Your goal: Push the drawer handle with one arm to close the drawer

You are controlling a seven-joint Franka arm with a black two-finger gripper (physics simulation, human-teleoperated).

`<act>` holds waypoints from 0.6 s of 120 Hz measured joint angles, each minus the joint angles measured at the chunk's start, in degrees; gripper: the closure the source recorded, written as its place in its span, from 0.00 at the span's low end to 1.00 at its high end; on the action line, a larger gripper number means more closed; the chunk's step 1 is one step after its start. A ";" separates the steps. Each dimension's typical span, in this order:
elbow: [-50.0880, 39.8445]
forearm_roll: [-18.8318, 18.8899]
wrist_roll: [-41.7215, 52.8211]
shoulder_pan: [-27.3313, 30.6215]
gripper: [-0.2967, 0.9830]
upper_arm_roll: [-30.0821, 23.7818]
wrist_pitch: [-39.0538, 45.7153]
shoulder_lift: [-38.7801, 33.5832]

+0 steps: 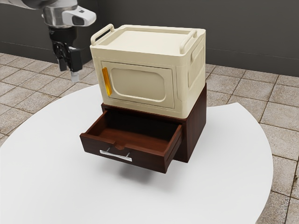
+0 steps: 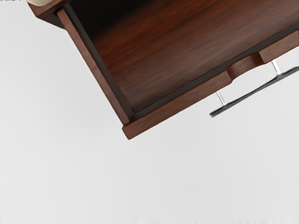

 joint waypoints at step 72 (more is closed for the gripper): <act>-33.70 -7.56 -6.66 2.28 0.35 -6.36 -1.41 -26.29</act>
